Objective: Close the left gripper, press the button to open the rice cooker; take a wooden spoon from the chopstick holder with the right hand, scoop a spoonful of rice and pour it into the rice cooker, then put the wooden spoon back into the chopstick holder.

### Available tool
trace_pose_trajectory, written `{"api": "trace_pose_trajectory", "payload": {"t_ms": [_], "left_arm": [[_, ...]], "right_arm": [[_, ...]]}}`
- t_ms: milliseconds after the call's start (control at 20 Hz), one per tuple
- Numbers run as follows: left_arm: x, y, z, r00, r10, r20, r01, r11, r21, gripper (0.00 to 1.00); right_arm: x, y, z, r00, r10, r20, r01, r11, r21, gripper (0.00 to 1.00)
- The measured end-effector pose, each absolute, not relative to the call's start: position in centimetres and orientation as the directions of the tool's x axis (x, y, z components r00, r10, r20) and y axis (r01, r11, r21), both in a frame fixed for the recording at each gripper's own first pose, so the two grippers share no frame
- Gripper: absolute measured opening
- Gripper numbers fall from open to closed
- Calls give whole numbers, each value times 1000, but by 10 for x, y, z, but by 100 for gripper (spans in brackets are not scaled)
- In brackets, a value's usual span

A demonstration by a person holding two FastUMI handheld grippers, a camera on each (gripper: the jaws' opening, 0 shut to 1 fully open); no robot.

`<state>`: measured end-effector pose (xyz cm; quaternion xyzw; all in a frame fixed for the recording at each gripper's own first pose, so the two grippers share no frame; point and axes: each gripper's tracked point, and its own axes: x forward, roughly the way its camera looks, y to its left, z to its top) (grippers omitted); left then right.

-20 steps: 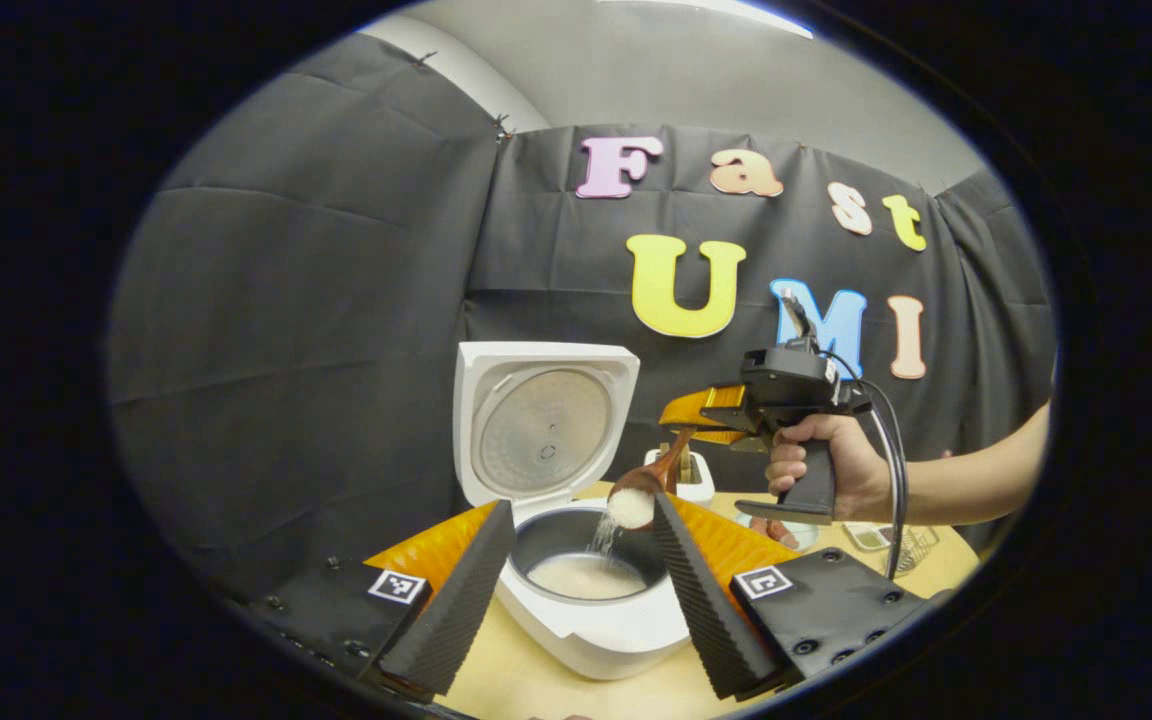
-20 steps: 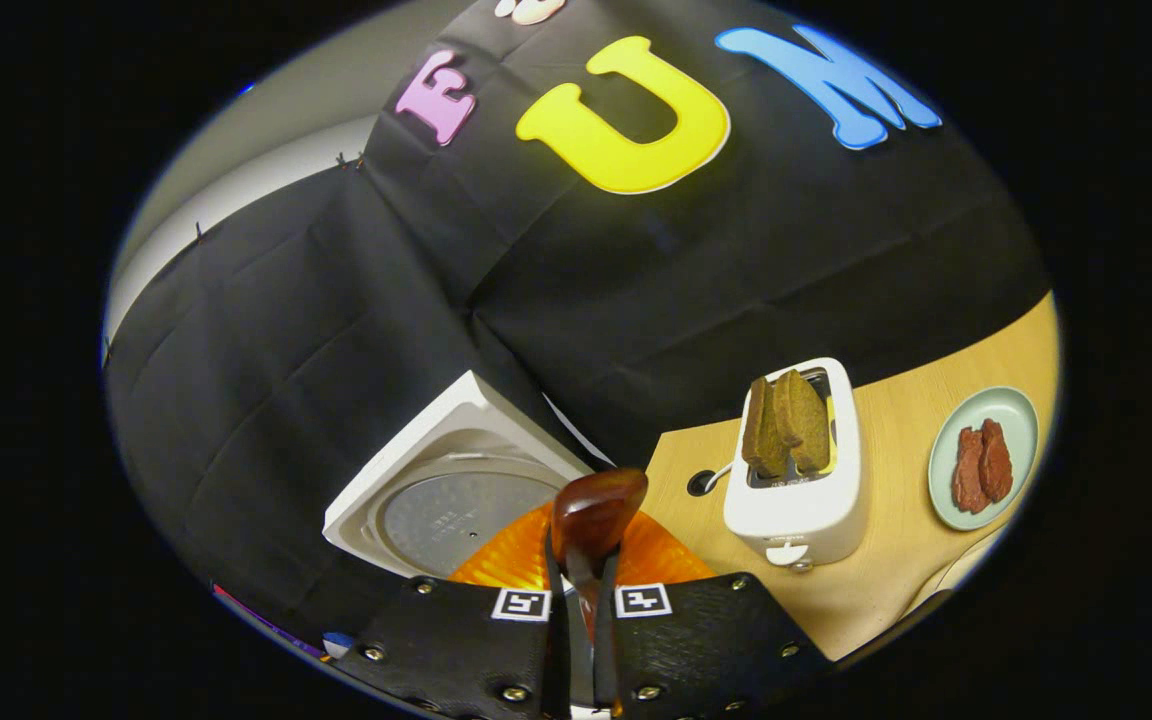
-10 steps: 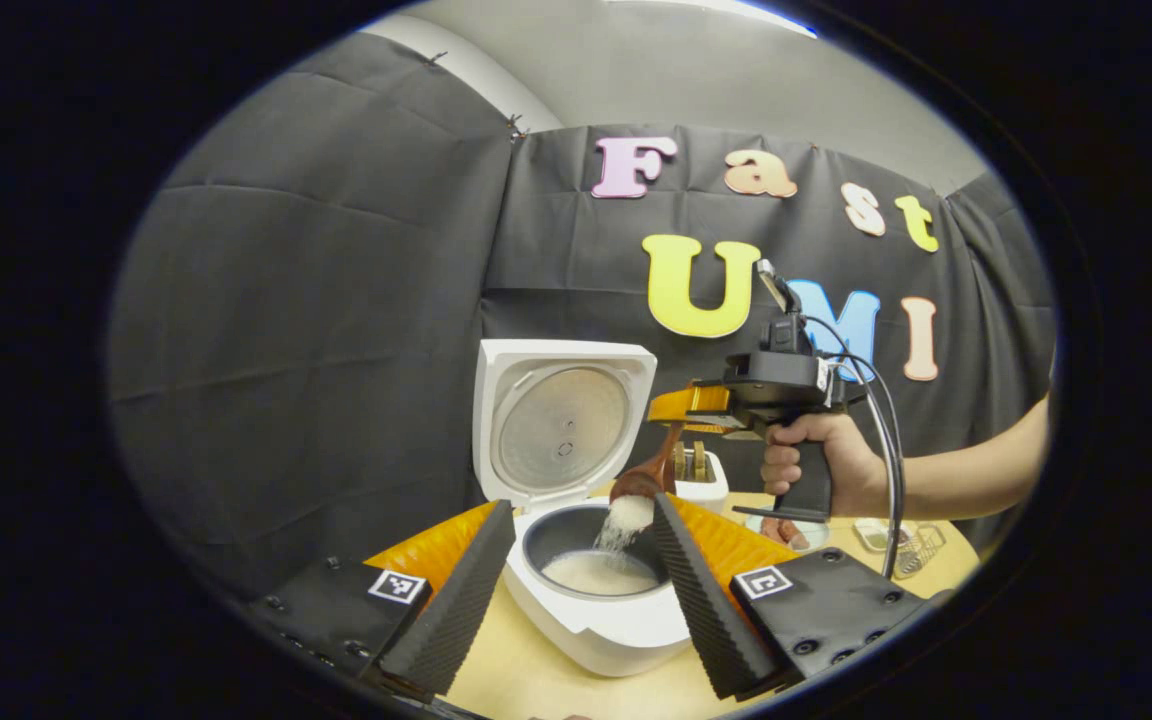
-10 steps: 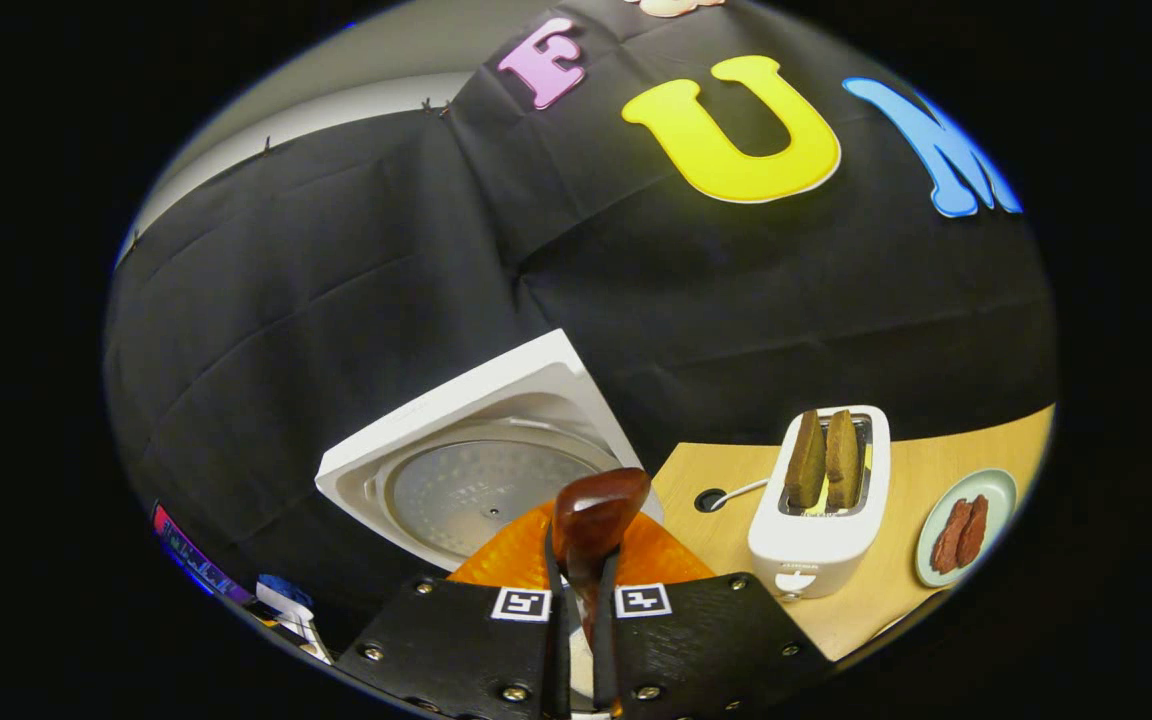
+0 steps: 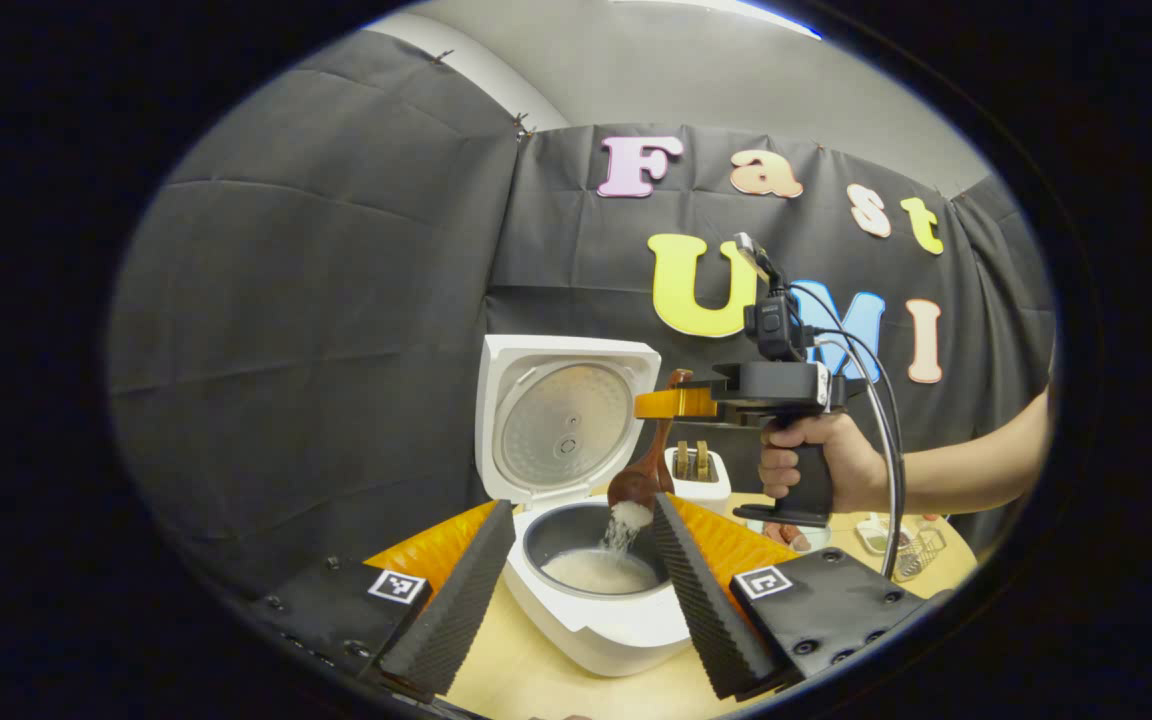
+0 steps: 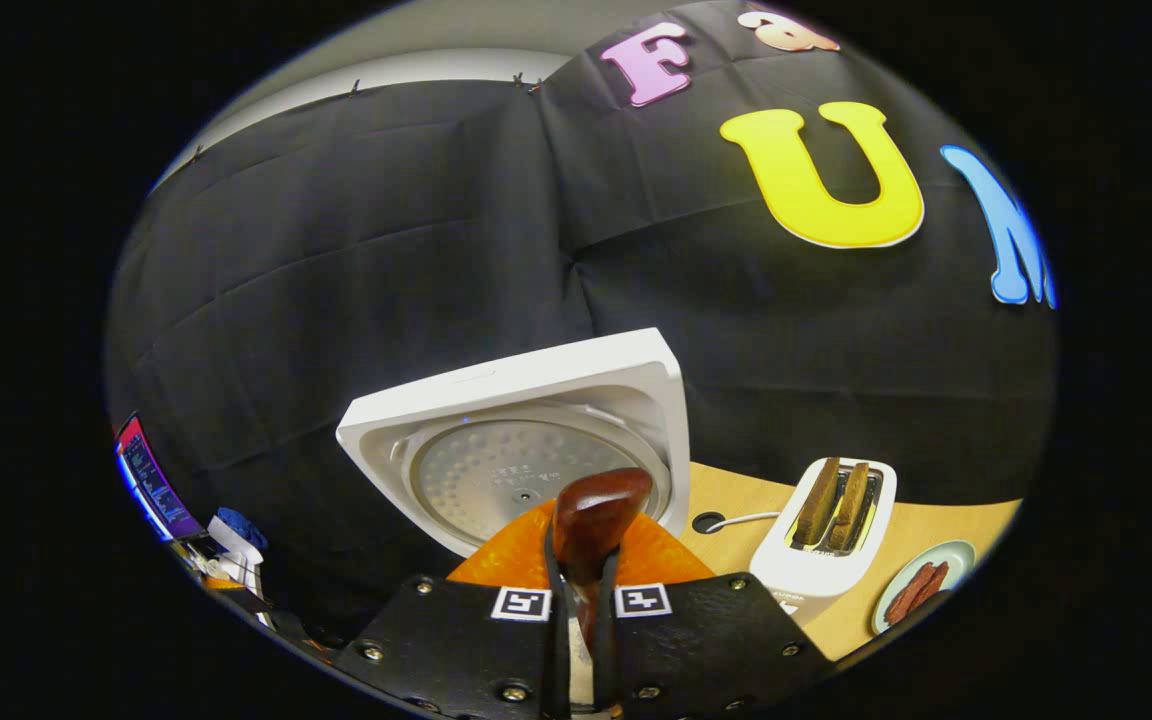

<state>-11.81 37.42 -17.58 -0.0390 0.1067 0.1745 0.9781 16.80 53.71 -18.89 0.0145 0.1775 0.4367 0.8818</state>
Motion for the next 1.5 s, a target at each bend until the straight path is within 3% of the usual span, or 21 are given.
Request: {"api": "trace_pose_trajectory", "payload": {"t_ms": [250,750,1000,1200,1500], "left_arm": [[-122,373,-178,911,345,-227,-363,931,-40,96],[-130,369,-176,901,372,-222,-391,919,-49,96],[-127,366,-175,907,364,-213,-383,923,-50,97],[-122,349,-165,917,342,-207,-357,933,-44,98],[-102,319,-150,941,272,-202,-287,957,-47,96]], "right_arm": [[147,553,-186,511,805,-301,-852,522,-50,9],[135,553,-174,477,833,-279,-877,473,-88,9],[137,527,-146,496,841,-217,-841,527,121,9],[156,478,-125,571,803,-168,-743,593,310,9],[169,386,-112,667,735,-119,-574,610,546,9]]}}
